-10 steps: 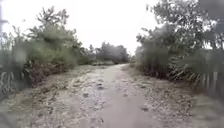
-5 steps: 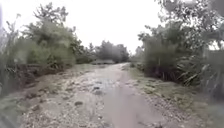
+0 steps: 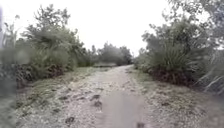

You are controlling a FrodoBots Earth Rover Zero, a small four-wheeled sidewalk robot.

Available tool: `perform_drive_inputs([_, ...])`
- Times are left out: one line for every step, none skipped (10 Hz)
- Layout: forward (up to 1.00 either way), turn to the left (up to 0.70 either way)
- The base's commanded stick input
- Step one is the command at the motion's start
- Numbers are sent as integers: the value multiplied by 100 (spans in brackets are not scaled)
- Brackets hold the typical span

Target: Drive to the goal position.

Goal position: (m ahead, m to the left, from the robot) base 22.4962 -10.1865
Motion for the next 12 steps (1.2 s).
perform_drive_inputs([70, 0])
perform_drive_inputs([70, 0])
perform_drive_inputs([70, 0])
perform_drive_inputs([70, 0])
perform_drive_inputs([70, 0])
perform_drive_inputs([70, 0])
perform_drive_inputs([70, 0])
perform_drive_inputs([70, 0])
perform_drive_inputs([70, 0])
perform_drive_inputs([70, 0])
perform_drive_inputs([70, 0])
perform_drive_inputs([70, 0])
